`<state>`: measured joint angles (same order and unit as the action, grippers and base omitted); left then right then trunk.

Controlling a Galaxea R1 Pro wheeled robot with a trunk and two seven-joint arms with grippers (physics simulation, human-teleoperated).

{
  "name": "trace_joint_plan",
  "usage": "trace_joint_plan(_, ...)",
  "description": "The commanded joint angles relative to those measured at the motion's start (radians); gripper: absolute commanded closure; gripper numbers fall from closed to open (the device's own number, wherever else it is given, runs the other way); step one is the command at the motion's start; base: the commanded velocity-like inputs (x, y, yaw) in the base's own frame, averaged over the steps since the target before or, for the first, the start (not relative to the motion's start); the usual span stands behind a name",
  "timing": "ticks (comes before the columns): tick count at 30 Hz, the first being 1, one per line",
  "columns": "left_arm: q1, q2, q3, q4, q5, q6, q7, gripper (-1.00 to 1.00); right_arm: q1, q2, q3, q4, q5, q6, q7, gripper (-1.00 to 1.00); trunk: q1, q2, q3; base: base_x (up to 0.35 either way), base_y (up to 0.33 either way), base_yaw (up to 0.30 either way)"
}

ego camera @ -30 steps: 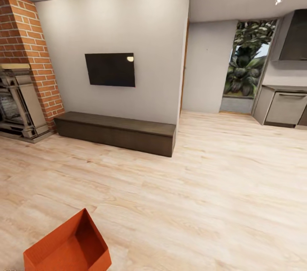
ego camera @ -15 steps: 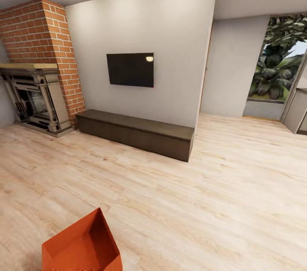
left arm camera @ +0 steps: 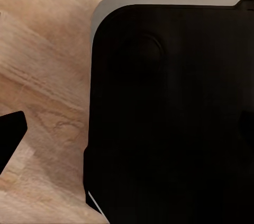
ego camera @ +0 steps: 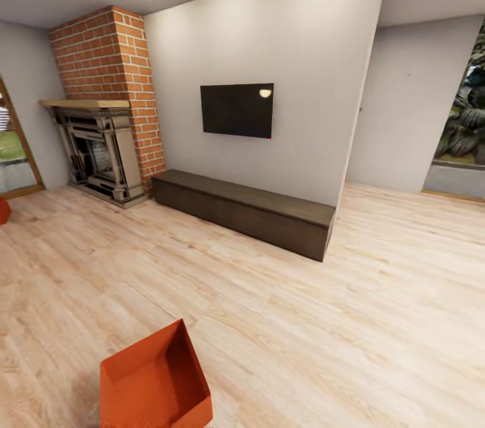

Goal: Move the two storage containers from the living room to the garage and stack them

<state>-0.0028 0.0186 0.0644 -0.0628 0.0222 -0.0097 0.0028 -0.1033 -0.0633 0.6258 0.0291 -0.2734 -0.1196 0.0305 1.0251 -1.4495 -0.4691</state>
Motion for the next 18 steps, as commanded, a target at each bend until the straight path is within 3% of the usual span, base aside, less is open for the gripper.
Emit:
trace_joint_plan(1,0.0,0.0,0.006,0.0,0.002,-0.001,0.0,-1.0,-0.001,0.0,0.008,0.003,-0.01,-0.006,0.003,-1.0,0.0,-0.001,-0.001,0.0,0.0,0.27)
trace_joint_plan(18,0.0,-0.002,0.006,0.0,0.002,-0.001,0.0,-1.0,-0.001,0.0,0.009,0.003,-0.01,-0.006,0.003,-1.0,0.0,-0.001,-0.001,0.0,0.0,0.27)
